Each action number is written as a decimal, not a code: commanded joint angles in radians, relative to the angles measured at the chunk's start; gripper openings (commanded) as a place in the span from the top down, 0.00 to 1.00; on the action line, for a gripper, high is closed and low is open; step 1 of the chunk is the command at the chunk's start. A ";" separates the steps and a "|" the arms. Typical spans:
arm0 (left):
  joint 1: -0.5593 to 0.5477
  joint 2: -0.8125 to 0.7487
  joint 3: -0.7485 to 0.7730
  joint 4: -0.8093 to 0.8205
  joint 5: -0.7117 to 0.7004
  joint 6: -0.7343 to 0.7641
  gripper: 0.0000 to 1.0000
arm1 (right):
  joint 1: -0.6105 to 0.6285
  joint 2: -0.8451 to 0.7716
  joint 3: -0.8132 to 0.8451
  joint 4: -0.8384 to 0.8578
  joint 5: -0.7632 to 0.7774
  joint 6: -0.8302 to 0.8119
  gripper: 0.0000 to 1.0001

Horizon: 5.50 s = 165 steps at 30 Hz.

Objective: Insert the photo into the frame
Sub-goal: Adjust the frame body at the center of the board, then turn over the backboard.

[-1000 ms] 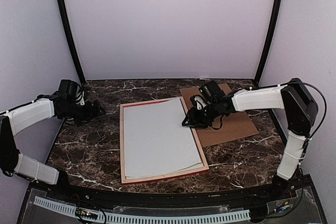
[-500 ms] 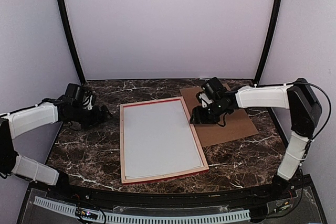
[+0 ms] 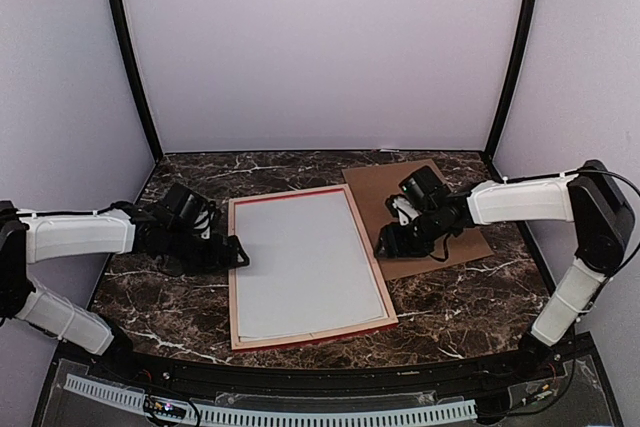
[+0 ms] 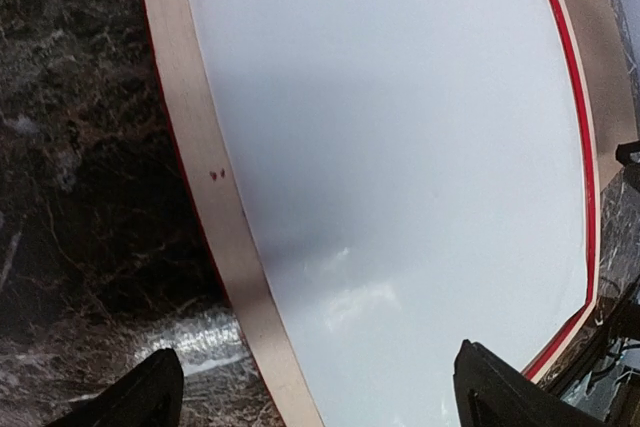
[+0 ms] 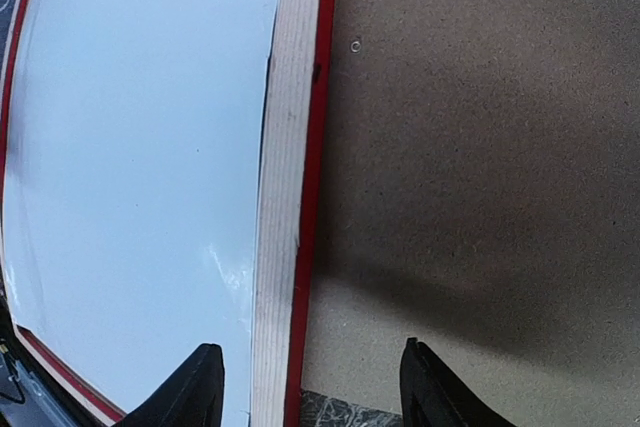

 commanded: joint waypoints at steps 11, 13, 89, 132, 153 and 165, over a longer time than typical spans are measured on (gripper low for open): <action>-0.266 0.017 -0.037 -0.108 -0.171 -0.169 0.06 | 0.069 -0.116 -0.168 0.126 -0.057 0.095 0.40; -0.302 0.038 -0.029 -0.133 -0.193 -0.189 0.06 | 0.082 -0.120 -0.183 0.132 -0.057 0.105 0.39; -0.390 0.040 0.387 -0.358 -0.428 -0.037 0.01 | 0.088 -0.185 -0.064 0.012 0.129 0.064 0.10; -0.446 1.022 1.244 -0.004 0.037 -0.004 0.01 | -0.727 -0.150 -0.165 0.090 -0.015 -0.121 0.06; -0.485 1.137 1.379 -0.155 -0.130 -0.121 0.02 | -0.749 0.018 -0.118 0.127 -0.051 -0.121 0.08; -0.501 1.081 1.270 -0.221 -0.258 -0.118 0.02 | -0.749 -0.039 -0.172 0.145 -0.116 -0.109 0.11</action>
